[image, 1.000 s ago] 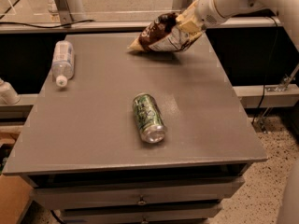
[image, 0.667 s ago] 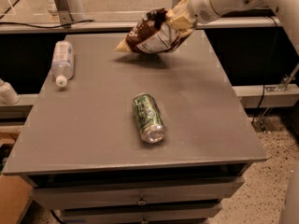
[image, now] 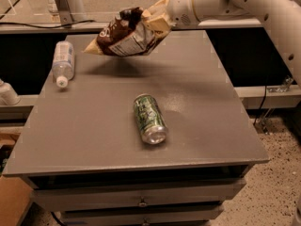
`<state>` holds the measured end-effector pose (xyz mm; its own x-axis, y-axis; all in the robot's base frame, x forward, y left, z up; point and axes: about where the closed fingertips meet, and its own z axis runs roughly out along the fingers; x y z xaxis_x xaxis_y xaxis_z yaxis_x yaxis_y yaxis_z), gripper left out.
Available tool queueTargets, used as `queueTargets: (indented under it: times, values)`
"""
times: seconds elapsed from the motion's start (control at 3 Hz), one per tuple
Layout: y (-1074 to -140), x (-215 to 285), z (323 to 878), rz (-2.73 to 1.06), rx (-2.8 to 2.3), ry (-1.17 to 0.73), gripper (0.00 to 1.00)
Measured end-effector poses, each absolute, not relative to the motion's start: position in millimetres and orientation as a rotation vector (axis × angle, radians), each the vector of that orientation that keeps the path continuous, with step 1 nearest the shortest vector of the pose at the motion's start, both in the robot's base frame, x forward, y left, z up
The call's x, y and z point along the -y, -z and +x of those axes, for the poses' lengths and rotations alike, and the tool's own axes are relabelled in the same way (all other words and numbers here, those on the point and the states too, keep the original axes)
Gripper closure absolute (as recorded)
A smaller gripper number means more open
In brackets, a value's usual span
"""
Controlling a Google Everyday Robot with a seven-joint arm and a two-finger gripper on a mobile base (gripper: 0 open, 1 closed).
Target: Move brown chip bag near blue plastic bottle
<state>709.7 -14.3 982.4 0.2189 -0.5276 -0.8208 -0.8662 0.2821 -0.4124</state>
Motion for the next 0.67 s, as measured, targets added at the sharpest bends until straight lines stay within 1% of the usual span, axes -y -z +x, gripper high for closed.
queueTargets:
  times: [0.67]
  values:
    - [-960.3,-31.1,675.1,-1.422,-1.355,-0.507,1.0]
